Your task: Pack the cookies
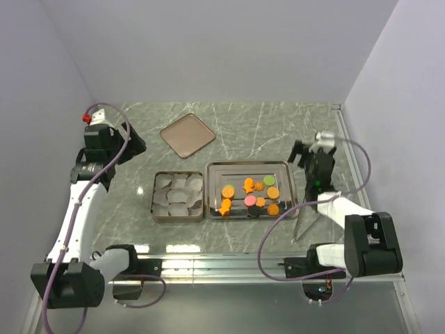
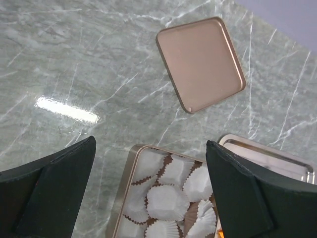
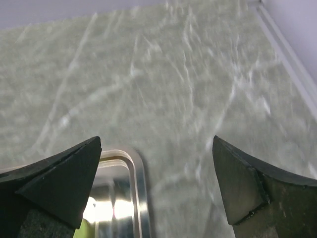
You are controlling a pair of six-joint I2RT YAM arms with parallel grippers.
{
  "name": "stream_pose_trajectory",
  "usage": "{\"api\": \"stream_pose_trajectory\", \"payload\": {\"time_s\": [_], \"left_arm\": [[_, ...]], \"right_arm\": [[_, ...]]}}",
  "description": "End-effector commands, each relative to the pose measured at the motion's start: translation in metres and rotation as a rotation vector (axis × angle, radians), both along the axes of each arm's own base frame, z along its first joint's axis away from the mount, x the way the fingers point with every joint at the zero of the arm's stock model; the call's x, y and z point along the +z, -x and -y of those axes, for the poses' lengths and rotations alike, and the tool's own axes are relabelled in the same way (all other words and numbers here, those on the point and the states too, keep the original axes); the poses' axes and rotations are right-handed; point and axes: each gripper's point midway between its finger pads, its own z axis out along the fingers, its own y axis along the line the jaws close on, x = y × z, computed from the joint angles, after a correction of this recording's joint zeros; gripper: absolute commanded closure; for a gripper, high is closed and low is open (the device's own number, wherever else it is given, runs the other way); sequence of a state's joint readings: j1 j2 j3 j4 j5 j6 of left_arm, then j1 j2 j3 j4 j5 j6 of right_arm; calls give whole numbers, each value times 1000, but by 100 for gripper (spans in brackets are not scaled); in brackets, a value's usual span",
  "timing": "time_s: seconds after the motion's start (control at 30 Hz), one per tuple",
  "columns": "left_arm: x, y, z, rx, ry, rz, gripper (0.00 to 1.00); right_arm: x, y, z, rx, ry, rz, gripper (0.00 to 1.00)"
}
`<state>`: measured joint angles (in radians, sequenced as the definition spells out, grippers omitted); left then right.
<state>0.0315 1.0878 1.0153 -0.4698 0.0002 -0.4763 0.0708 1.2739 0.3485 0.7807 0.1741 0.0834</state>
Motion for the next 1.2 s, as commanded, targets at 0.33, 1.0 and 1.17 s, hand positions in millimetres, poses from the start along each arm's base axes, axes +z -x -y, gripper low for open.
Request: {"api": "stream_pose_trajectory", "payload": {"time_s": [0.33,1.0,1.17], "left_arm": [[25,45,-29,178,-51,28,1],[-16,46,4,-22,-5,-47,1],[-22,46,10,-64,-1,-55,0]], "right_arm": [[118,57,-3,-328,-239,50,0],[4,181,-6,-348,-506,-846,0],[-26,178,-9,-391,-645,-977,0]]}}
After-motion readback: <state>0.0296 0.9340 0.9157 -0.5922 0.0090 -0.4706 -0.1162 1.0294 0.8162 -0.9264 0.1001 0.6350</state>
